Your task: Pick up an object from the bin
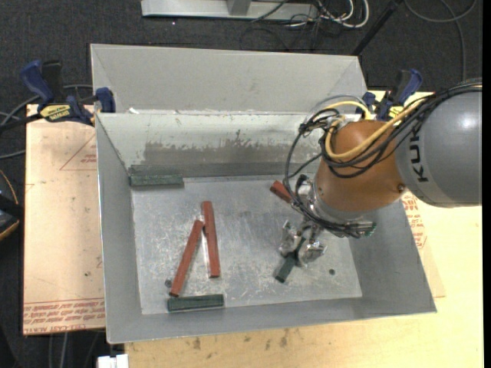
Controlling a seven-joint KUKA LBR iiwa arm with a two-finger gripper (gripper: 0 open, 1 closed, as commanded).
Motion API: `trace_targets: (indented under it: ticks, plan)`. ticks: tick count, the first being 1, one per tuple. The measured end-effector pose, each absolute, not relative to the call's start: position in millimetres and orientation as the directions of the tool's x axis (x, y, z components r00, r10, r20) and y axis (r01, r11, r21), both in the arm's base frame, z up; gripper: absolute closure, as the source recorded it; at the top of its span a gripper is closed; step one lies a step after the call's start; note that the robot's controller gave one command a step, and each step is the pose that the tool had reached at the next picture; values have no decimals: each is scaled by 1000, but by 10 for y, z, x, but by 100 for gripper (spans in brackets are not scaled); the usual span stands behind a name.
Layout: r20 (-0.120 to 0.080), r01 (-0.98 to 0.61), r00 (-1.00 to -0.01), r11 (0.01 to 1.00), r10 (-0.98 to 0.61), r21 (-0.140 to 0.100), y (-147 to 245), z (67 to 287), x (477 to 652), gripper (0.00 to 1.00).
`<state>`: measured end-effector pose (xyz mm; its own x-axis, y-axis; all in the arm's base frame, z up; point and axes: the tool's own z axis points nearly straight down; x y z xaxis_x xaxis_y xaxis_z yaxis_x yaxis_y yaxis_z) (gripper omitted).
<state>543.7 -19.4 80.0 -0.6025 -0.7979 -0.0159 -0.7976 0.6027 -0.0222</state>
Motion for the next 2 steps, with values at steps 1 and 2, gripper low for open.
trace_targets:
  ticks: [1,2]
  plan:
    - [-7,-820,-572,572,-820,-8,-349,939,5601,100]
    - [-4,-801,-599,599,-801,-3,-295,2409,5286,100]
